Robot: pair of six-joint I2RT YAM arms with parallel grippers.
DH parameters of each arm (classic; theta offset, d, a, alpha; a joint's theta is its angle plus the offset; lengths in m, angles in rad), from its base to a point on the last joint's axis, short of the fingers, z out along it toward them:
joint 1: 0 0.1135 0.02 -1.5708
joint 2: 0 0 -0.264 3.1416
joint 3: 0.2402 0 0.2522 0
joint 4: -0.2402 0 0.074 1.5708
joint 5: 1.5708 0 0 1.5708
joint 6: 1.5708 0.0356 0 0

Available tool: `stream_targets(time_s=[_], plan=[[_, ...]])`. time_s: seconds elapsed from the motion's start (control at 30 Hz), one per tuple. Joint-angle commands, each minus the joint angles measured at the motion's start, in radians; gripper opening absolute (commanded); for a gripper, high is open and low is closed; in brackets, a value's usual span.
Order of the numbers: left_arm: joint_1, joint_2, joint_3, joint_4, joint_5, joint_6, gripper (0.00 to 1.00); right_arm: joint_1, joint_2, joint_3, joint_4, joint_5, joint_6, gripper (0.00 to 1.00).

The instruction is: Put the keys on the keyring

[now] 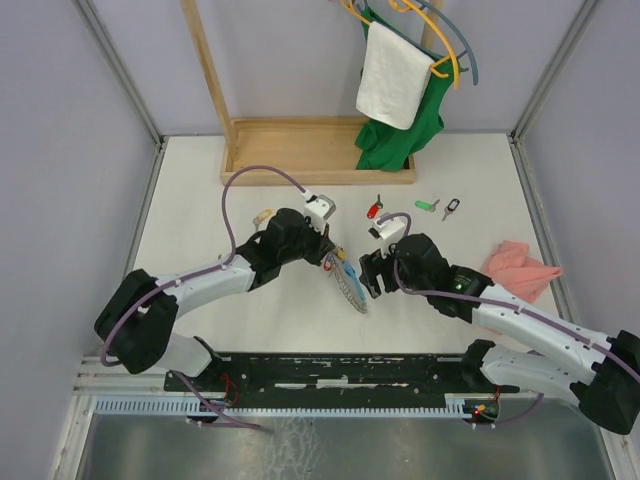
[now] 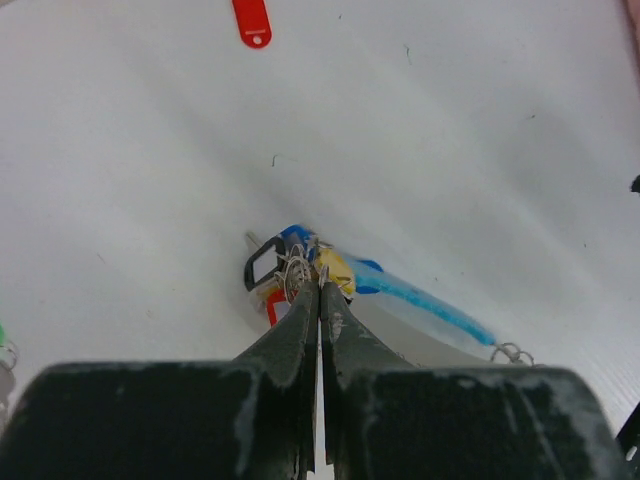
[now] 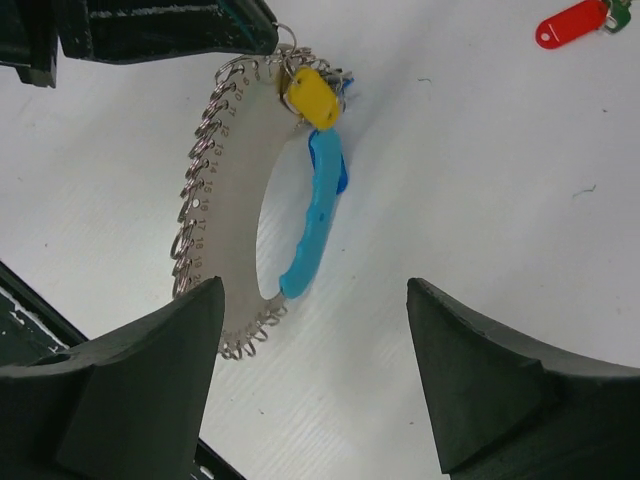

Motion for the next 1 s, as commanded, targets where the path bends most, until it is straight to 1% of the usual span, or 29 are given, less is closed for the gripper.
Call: stream_targets(time_s=[0.0,0.13,0.23,0.37,0.5,0.7,0.97], plan=[[-0.034,0.078,0.102,-0.099,-0.089,-0.096,0.03,-0.003,-0.068,-0.042,0.077,0.066,0.053,0.83],[-0.06,0.123,0.138,-0.14,-0.109,-0.152,0.03,-0.004,-0.057,-0.045,0.079,0.029,0.063,0.85],[-0.085,0.124,0.156,-0.192,-0.139,-0.2,0.03,-0.003,-0.027,-0.039,0.088,-0.024,0.075,0.84],[-0.086,0.092,0.133,-0.186,-0.114,-0.255,0.03,-0.003,0.04,-0.036,0.155,-0.148,0.079,0.82],[-0.087,0.063,0.131,-0.175,-0.085,-0.283,0.03,-0.003,0.132,-0.024,0.208,-0.213,0.049,0.81],[-0.087,0.026,0.127,-0.172,-0.067,-0.3,0.03,-0.002,0.198,-0.042,0.29,-0.191,-0.033,0.81],[-0.086,-0.023,0.128,-0.174,-0.059,-0.321,0.03,-0.002,0.265,-0.062,0.335,-0.148,-0.077,0.8]])
